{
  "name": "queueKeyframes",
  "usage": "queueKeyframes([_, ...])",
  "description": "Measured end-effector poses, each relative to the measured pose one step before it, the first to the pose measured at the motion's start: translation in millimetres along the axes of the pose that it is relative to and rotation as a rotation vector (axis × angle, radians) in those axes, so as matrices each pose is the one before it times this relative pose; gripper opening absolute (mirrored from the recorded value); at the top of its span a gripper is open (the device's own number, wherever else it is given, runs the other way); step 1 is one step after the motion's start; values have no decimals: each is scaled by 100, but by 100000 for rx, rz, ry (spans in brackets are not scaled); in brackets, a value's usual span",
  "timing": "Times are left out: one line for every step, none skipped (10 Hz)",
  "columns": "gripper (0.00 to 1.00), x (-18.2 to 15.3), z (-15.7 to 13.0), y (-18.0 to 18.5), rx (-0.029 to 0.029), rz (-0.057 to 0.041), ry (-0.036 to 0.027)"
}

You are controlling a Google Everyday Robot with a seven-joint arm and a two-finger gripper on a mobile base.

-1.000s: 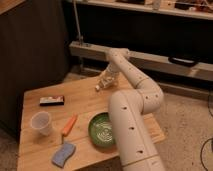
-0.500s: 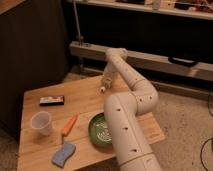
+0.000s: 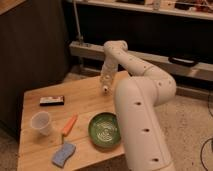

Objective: Place the bottle in the ceramic bowl

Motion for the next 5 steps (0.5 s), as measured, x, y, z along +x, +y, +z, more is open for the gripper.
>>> queueKeyframes([0, 2786, -1235, 739, 791, -2929, 1808])
queueKeyframes([0, 2671, -644, 102, 1155, -1788, 1503])
queueKeyframes([0, 3416, -495, -325, 1007, -1271, 1291])
queueKeyframes([0, 2249, -322, -630, 380, -375, 629])
queueKeyframes([0, 2772, -416, -1230, 728, -622, 657])
